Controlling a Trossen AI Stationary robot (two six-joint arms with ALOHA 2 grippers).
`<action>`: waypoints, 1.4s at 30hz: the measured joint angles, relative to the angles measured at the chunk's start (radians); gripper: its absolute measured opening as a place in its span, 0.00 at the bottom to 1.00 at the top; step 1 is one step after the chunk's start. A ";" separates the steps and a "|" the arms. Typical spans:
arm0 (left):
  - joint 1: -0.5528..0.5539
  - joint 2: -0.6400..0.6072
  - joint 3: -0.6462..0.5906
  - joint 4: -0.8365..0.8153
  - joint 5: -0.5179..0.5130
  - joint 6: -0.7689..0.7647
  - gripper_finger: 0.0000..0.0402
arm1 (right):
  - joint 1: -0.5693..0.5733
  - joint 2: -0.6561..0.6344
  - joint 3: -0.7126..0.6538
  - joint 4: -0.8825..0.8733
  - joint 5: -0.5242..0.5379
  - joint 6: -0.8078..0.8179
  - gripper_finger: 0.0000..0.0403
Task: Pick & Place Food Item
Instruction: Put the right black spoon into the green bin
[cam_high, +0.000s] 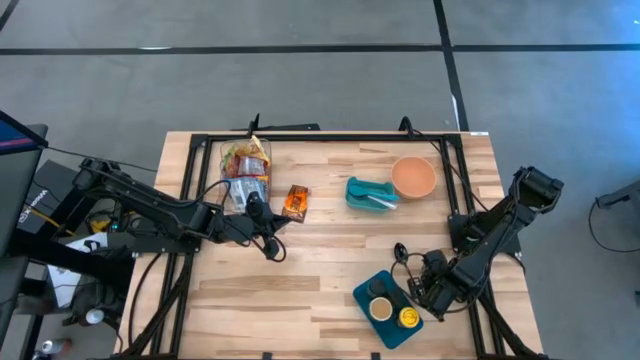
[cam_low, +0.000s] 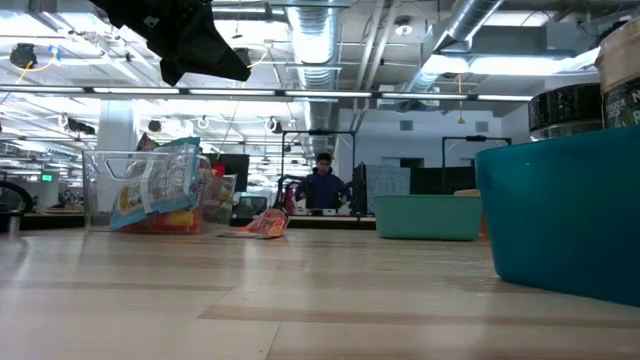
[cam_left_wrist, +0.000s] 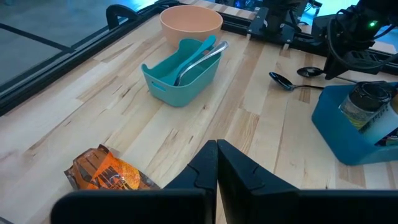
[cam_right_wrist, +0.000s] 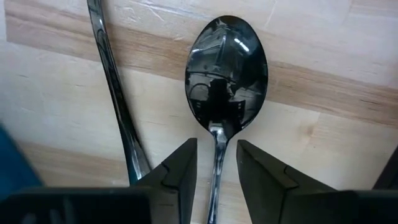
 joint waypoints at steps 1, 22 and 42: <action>0.000 0.000 0.000 0.000 0.000 0.000 0.00 | 0.000 0.000 0.000 0.000 0.000 0.000 0.26; 0.000 0.000 0.000 0.000 0.000 0.000 0.00 | 0.007 -0.002 -0.031 0.018 0.004 0.000 0.25; 0.000 0.000 0.000 0.000 0.000 0.000 0.00 | 0.007 -0.001 -0.030 0.019 0.003 -0.012 0.04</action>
